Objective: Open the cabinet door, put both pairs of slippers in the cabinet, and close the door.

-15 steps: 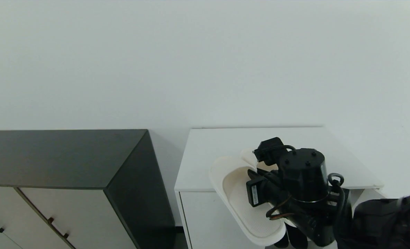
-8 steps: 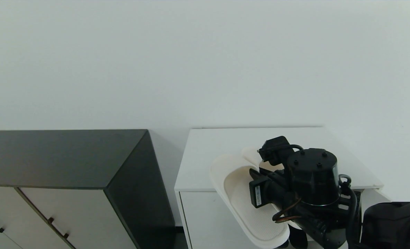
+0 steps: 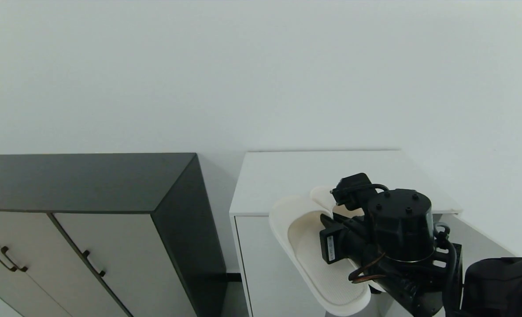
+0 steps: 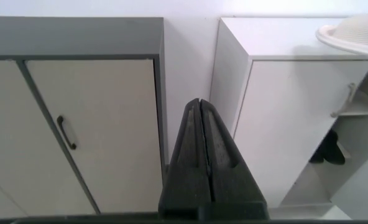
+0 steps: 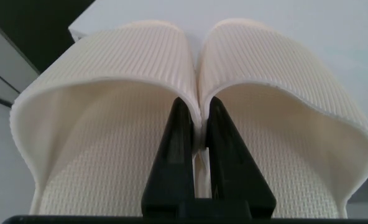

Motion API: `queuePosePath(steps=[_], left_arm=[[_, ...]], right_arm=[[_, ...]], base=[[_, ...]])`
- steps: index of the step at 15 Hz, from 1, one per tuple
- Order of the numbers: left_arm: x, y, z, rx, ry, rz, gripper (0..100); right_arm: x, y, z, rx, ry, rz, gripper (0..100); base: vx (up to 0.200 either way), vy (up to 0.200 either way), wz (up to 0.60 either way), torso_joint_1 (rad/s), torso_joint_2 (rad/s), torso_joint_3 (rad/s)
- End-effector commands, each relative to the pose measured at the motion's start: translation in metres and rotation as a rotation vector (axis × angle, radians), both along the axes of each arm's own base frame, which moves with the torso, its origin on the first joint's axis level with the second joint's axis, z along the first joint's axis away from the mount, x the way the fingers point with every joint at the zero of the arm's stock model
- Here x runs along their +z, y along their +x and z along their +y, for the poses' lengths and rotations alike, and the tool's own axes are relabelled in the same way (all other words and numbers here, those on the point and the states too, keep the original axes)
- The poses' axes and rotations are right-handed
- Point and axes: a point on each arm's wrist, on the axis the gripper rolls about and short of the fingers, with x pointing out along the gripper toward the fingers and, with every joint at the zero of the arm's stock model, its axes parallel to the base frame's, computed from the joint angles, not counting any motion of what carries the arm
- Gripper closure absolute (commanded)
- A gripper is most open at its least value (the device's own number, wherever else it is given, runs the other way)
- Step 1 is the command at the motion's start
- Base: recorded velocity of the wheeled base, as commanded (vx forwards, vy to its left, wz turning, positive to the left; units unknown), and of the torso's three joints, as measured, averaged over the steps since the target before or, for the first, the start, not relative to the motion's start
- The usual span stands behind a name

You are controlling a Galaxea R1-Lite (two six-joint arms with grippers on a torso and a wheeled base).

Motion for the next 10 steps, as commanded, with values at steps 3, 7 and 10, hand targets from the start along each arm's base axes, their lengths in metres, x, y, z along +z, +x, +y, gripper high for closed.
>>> queuePosePath(steps=[3, 7, 10], left_arm=[[0.0, 0.0, 0.0, -0.001, -0.002, 0.0, 100], [0.0, 0.0, 0.0, 0.001, -0.004, 0.0, 100], [0.0, 0.0, 0.0, 0.001, -0.004, 0.0, 100]], right_arm=[[-0.0012, -0.0002, -0.0001, -0.007, 0.005, -0.005, 100], [-0.0042, 0.0005, 0.0006, -0.008, 0.001, -0.004, 100], [-0.006, 0.0, 0.0002, -0.006, -0.004, 0.0, 100]], base=[[-0.2, 0.0, 0.0, 0.001, 0.0, 0.002], [0.0, 0.0, 0.0, 0.0, 0.0, 0.0], [0.0, 0.0, 0.0, 0.0, 0.0, 0.0]])
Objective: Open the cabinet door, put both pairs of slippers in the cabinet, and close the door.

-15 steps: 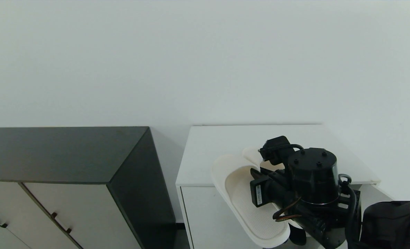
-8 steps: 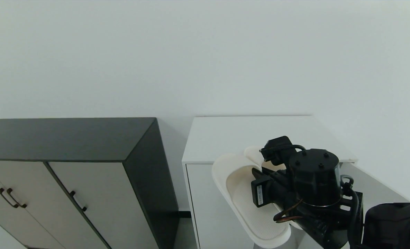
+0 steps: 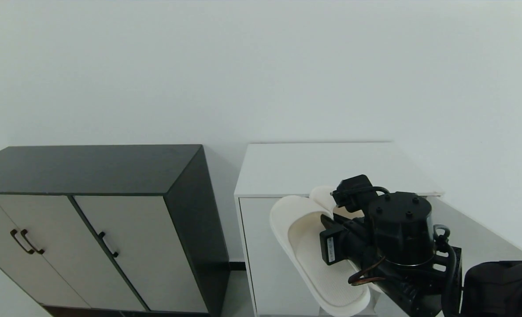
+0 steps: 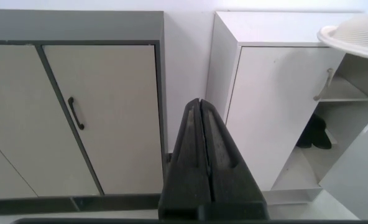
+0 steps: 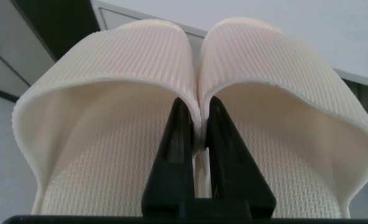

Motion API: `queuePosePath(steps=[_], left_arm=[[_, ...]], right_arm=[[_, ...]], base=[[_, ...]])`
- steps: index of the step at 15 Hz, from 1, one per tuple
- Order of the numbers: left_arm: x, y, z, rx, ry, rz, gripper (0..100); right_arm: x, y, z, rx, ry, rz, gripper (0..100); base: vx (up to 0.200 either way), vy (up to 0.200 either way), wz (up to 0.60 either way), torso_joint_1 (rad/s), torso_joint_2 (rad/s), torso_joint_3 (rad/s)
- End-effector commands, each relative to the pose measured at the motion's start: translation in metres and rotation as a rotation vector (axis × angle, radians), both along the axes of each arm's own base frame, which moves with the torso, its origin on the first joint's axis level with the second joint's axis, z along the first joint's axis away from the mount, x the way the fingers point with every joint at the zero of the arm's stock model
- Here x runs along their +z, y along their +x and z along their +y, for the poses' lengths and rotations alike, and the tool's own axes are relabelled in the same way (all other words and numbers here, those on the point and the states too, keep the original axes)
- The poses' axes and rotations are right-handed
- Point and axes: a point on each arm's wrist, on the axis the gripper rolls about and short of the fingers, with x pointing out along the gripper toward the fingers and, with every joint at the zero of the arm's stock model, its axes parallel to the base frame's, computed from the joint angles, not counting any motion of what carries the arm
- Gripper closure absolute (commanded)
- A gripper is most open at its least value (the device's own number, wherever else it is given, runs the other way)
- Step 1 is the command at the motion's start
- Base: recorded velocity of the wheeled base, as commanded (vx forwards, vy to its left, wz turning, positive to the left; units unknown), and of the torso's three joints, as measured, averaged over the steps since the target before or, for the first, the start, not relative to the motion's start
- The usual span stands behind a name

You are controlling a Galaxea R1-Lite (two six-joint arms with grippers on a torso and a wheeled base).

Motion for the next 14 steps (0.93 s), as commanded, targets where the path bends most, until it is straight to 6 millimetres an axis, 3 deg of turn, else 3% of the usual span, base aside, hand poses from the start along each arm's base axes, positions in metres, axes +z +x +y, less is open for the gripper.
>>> queuePosePath(steps=[1, 8, 14], left_arm=[[0.0, 0.0, 0.0, 0.001, 0.0, -0.001, 100], [0.0, 0.0, 0.0, 0.001, 0.0, -0.001, 100], [0.0, 0.0, 0.0, -0.001, 0.0, -0.001, 100]], right_arm=[[-0.0026, 0.0005, 0.0006, -0.001, -0.007, 0.005, 100], [-0.0034, 0.0018, 0.0023, -0.001, 0.007, -0.007, 100], [-0.0064, 0.0018, 0.0015, -0.001, 0.002, -0.001, 100]], base=[[0.0, 0.0, 0.0, 0.0, 0.0, 0.0], [0.0, 0.0, 0.0, 0.0, 0.0, 0.0], [0.0, -0.2, 0.0, 0.004, 0.0, 0.001]])
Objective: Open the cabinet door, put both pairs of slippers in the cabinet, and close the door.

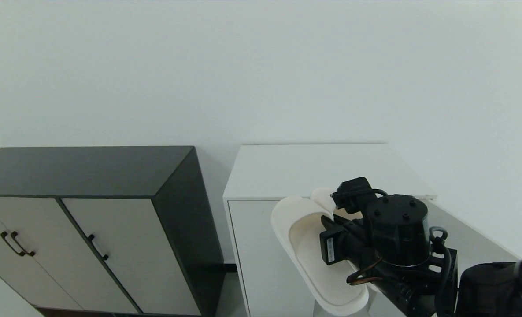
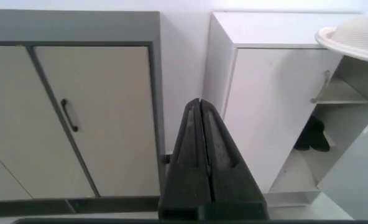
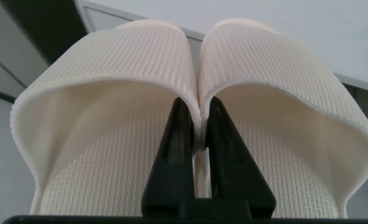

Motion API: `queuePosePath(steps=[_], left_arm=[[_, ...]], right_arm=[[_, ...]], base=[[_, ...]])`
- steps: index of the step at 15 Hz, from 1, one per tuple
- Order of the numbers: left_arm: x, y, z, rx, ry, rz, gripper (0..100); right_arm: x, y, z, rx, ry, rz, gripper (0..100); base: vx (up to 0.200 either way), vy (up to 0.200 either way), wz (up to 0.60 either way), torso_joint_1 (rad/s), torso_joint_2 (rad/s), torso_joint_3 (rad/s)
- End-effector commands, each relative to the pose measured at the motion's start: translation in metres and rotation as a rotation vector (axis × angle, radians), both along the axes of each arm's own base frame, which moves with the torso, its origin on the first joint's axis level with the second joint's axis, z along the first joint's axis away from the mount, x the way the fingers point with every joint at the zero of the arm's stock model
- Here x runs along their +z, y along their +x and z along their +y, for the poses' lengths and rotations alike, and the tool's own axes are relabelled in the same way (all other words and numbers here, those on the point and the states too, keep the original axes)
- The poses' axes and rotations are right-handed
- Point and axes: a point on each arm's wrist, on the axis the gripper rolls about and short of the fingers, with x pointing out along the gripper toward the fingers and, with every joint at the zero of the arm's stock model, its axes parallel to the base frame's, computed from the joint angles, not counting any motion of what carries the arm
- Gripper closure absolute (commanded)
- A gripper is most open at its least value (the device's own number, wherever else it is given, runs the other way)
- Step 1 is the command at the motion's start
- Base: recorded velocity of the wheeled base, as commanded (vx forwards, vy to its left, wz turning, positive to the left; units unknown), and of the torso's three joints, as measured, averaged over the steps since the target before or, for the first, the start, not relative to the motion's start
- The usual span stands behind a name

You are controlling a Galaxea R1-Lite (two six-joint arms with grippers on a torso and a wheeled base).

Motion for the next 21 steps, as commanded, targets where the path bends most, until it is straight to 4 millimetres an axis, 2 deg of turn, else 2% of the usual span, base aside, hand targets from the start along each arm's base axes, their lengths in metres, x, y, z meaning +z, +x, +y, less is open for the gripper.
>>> queuePosePath(steps=[1, 12, 17, 21], left_arm=[[0.0, 0.0, 0.0, -0.002, -0.001, 0.0, 100], [0.0, 0.0, 0.0, -0.001, -0.001, 0.0, 100], [0.0, 0.0, 0.0, -0.002, -0.001, 0.0, 100], [0.0, 0.0, 0.0, -0.004, -0.001, 0.0, 100]], right_arm=[[-0.001, 0.0, 0.001, 0.002, -0.002, 0.003, 100], [-0.003, -0.001, -0.001, 0.005, 0.004, -0.002, 100], [-0.006, -0.006, -0.005, 0.047, 0.011, 0.006, 100], [0.0, -0.014, -0.012, 0.097, 0.025, 0.007, 100]], base=[[0.0, -0.2, 0.0, 0.002, 0.0, -0.002], [0.0, -0.2, 0.0, 0.002, 0.0, 0.002], [0.0, 0.0, 0.0, 0.0, 0.0, 0.0], [0.0, 0.0, 0.0, 0.0, 0.0, 0.0]])
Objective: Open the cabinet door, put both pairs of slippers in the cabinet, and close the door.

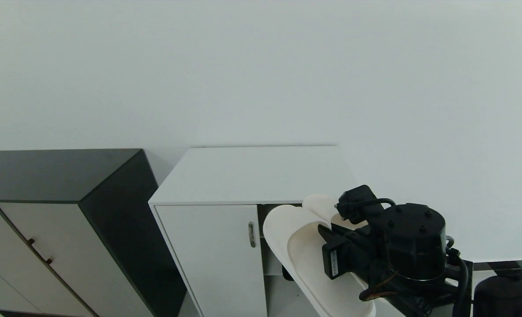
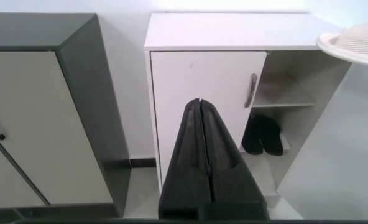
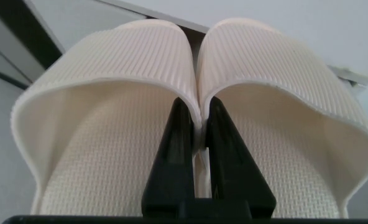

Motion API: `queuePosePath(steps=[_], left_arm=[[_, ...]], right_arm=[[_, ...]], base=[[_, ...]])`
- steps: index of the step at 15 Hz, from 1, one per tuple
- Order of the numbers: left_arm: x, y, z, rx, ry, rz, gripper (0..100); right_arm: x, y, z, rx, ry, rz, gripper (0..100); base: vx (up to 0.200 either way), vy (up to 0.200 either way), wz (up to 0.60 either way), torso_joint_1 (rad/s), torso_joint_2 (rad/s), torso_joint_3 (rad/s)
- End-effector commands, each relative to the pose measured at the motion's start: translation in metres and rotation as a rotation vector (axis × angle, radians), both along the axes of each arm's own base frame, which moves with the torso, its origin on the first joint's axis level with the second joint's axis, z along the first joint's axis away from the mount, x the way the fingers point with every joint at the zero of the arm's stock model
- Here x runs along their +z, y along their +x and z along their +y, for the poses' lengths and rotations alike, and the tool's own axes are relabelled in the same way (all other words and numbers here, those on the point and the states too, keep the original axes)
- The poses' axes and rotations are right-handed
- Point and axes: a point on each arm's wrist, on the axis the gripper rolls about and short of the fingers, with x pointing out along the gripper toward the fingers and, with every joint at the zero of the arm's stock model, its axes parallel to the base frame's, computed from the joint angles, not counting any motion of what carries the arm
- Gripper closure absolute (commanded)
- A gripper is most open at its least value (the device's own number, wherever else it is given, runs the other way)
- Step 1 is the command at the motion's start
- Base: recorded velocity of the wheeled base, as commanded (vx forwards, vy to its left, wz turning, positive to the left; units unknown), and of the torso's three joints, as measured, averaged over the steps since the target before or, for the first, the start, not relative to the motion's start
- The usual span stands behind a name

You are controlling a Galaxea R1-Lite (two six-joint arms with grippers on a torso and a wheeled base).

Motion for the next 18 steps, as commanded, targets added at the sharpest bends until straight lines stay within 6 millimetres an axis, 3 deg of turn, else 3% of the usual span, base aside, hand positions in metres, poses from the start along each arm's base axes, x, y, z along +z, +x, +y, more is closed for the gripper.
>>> queuePosePath(steps=[1, 4, 6, 12, 18], left_arm=[[0.0, 0.0, 0.0, 0.0, 0.0, 0.0, 100], [0.0, 0.0, 0.0, 0.0, 0.0, 0.0, 100], [0.0, 0.0, 0.0, -0.001, 0.0, 0.0, 100], [0.0, 0.0, 0.0, -0.001, 0.0, 0.0, 100], [0.0, 0.0, 0.0, -0.001, 0.0, 0.0, 100]], right_arm=[[0.002, -0.004, -0.005, 0.01, 0.002, -0.001, 100], [0.005, -0.007, -0.009, 0.018, -0.01, -0.011, 100], [0.003, -0.02, -0.021, 0.11, -0.051, -0.006, 100], [-0.004, -0.024, -0.022, 0.126, -0.076, 0.012, 100], [-0.007, -0.024, -0.022, 0.127, -0.088, 0.017, 100]], base=[[0.0, 0.0, 0.0, 0.0, 0.0, 0.0], [0.0, 0.0, 0.0, 0.0, 0.0, 0.0], [0.0, 0.0, 0.0, 0.0, 0.0, 0.0], [0.0, 0.0, 0.0, -0.014, 0.02, 0.015], [0.0, 0.0, 0.0, -0.173, 0.4, 0.218]])
